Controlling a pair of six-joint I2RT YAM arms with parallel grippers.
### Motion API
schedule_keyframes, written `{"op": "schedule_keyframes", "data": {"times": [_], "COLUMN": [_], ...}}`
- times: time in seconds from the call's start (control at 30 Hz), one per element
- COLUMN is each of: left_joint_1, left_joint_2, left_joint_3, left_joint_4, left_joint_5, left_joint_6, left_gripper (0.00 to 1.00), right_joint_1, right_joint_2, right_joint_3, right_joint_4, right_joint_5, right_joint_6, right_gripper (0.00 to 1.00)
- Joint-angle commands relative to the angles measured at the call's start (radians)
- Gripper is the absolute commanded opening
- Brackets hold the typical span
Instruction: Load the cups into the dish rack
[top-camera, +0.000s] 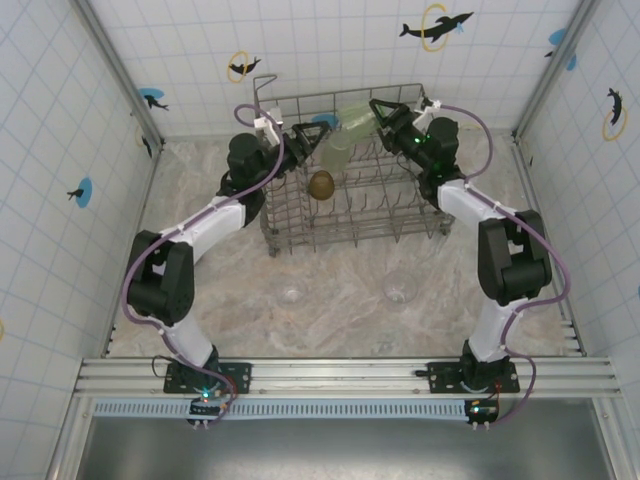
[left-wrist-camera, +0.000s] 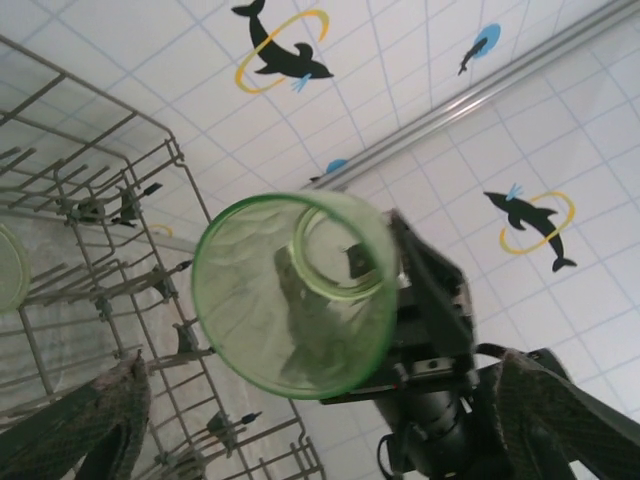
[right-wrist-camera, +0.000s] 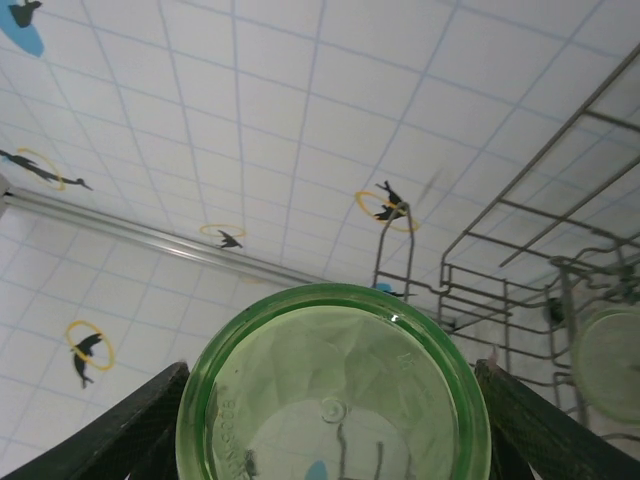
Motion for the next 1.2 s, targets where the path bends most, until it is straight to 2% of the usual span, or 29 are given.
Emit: {"op": "schedule_keyframes", "data": {"times": [0.0, 0.33, 0.47, 0.67, 0.93, 1.17], "left_joint_1": [-0.004, 0.009, 0.018, 0.053, 0.071, 0.087], "left_joint_2": [-0.070, -0.198, -0.238, -0.287, -0.331, -0.358], "left_joint_3": [-0.015, -0.054, -0.053, -0.074, -0.067, -0.087], "left_joint_4": [-0.083, -0.309, -0.441, -0.517, -0.646, -0.710], "left_joint_5": [-0.043, -0.155, -0.284, -0.388, -0.515, -0.597], "left_joint_6": [0.100, 0.289, 0.412, 0.471, 0.577, 0.597], "left_gripper": [0.97, 0.97, 0.97, 0.98, 0.98, 0.98], "right_joint_1": [-0.013, -0.019, -0.009, 0.010, 0.035, 0.044], "right_joint_2": [-0.058, -0.034, 0.003, 0.052, 0.168, 0.259], "right_joint_3": [0.082, 0.212, 0.285, 0.357, 0.488, 0.566], "right_joint_4": [-0.123, -0.406, -0.511, -0.592, -0.709, -0.753], "right_joint_5": [0.023, 0.170, 0.231, 0.324, 0.415, 0.455], "right_joint_6": [-0.153, -0.492, -0.613, -0.772, -0.911, -0.970], "right_gripper": [0.52, 0.51, 0.50, 0.51, 0.50, 0.51]}}
